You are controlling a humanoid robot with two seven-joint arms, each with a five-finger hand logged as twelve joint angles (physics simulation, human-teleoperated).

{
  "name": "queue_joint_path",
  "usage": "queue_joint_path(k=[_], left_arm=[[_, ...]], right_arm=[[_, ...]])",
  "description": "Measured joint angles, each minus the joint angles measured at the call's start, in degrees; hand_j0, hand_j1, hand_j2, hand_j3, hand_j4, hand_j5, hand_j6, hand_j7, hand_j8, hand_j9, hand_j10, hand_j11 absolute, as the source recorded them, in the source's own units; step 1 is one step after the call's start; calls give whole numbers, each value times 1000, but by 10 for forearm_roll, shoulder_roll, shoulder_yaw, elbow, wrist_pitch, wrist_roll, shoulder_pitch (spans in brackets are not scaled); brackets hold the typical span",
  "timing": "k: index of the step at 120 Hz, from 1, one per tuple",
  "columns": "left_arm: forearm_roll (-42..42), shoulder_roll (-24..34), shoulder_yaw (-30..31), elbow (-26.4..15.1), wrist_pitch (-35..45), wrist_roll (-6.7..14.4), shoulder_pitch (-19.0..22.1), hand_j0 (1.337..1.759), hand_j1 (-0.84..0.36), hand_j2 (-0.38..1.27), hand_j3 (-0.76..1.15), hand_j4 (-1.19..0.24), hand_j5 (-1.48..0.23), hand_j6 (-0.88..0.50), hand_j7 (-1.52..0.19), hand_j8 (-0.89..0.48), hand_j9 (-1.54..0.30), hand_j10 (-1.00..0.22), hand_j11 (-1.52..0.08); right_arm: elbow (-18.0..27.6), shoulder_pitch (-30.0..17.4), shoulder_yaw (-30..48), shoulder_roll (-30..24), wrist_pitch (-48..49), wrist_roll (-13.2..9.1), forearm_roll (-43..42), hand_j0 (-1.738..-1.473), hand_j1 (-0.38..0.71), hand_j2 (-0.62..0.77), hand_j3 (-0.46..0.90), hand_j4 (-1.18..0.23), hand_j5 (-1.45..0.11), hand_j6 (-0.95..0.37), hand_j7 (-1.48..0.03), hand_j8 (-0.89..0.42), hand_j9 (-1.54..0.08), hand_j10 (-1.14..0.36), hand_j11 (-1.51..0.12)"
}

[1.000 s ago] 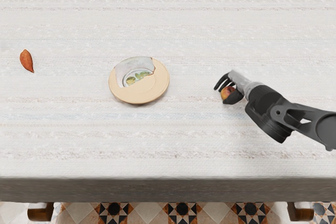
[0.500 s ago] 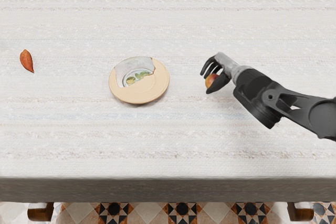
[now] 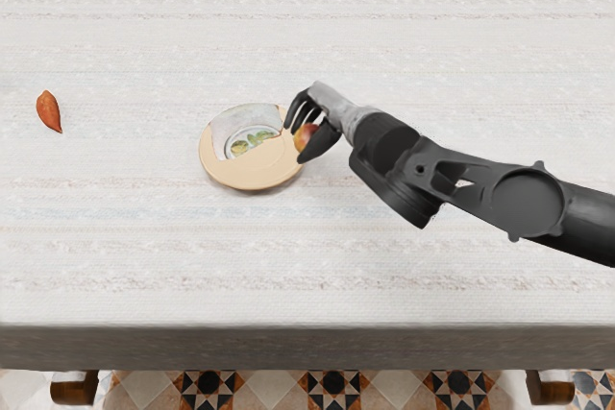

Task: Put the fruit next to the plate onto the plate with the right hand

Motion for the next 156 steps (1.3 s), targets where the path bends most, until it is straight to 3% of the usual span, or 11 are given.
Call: queue_joint_path(k=[29, 42, 64, 85, 124, 156], left_arm=[[0, 0, 0, 0, 0, 0, 0, 1658, 349, 0, 0, 0, 0, 0, 0, 0, 0, 0, 0], [0, 0, 0, 0, 0, 0, 0, 1658, 349, 0, 0, 0, 0, 0, 0, 0, 0, 0, 0], [0, 0, 0, 0, 0, 0, 0, 1658, 349, 0, 0, 0, 0, 0, 0, 0, 0, 0, 0], [0, 0, 0, 0, 0, 0, 0, 1658, 349, 0, 0, 0, 0, 0, 0, 0, 0, 0, 0], [0, 0, 0, 0, 0, 0, 0, 1658, 349, 0, 0, 0, 0, 0, 0, 0, 0, 0, 0], [0, 0, 0, 0, 0, 0, 0, 1658, 349, 0, 0, 0, 0, 0, 0, 0, 0, 0, 0]], right_arm=[[-93, 3, -2, 71, 6, 0, -3, -1651, 203, 195, 0, -771, -1113, -694, -1046, -408, -1067, -473, -1078], [-116, 8, -2, 89, 6, 0, -4, -1651, 197, 172, 0, -779, -1097, -711, -1045, -423, -1058, -479, -1069], [-150, 17, -5, 111, 6, 0, -3, -1652, 243, 288, 0, -782, -1088, -713, -1045, -414, -1057, -472, -1070], [-171, 20, -7, 115, 7, 0, -3, -1653, 224, 258, 0, -781, -1089, -722, -1045, -421, -1056, -479, -1067], [-178, 38, -29, 116, 7, 0, -3, -1653, 216, 256, 0, -781, -1088, -737, -1044, -429, -1055, -487, -1064], [-156, 63, -44, 116, 7, 0, -3, -1653, 212, 254, 0, -781, -1087, -742, -1043, -433, -1054, -490, -1063]])
